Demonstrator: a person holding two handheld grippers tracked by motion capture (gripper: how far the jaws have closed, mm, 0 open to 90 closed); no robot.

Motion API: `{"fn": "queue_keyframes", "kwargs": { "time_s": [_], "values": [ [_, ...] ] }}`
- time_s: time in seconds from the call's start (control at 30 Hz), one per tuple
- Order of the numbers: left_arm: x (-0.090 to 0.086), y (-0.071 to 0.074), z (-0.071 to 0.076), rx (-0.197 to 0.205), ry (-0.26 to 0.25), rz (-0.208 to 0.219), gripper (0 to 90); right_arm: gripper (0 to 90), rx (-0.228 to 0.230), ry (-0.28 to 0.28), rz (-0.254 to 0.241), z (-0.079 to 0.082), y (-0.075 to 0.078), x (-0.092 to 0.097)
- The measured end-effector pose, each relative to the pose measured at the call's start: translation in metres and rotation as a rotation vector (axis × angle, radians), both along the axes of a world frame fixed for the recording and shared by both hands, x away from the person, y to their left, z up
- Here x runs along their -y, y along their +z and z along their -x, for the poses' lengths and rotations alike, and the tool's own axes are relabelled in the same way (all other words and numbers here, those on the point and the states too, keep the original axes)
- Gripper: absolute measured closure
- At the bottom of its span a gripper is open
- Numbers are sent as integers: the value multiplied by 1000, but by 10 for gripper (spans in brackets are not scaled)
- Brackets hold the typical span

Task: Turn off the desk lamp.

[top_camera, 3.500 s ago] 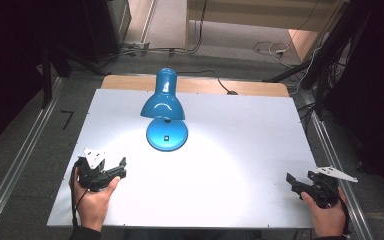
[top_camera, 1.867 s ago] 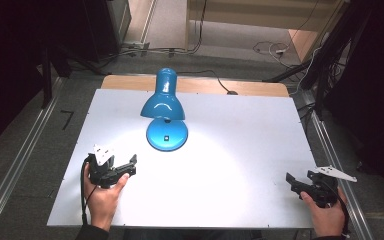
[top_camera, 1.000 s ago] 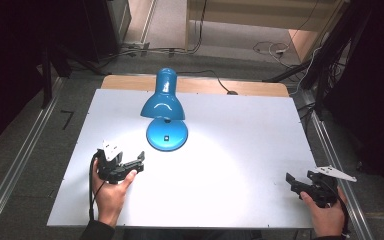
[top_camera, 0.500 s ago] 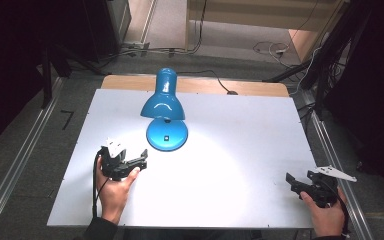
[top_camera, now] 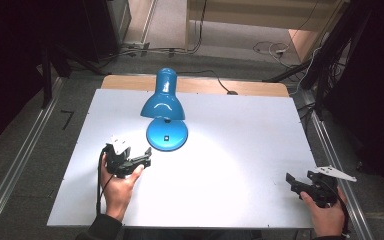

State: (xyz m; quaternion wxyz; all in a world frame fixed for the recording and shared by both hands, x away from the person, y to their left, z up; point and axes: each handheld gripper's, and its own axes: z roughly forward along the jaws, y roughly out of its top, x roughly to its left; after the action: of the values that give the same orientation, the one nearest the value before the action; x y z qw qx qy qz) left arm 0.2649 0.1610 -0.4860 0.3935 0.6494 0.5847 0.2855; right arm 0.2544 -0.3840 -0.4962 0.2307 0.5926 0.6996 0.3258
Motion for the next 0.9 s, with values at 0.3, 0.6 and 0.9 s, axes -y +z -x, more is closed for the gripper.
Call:
{"fn": "queue_keyframes", "kwargs": {
  "time_s": [0.3,0.6,0.9],
  "values": [
    [4,1,-4,1,-5,1,143,160,0,0,-1,0,0,0],
    [7,1,-7,0,-8,-3,146,160,-1,0,3,0,0,0],
    [14,0,-14,1,-12,-5,152,160,-1,1,4,0,-1,0]
  ]
}}
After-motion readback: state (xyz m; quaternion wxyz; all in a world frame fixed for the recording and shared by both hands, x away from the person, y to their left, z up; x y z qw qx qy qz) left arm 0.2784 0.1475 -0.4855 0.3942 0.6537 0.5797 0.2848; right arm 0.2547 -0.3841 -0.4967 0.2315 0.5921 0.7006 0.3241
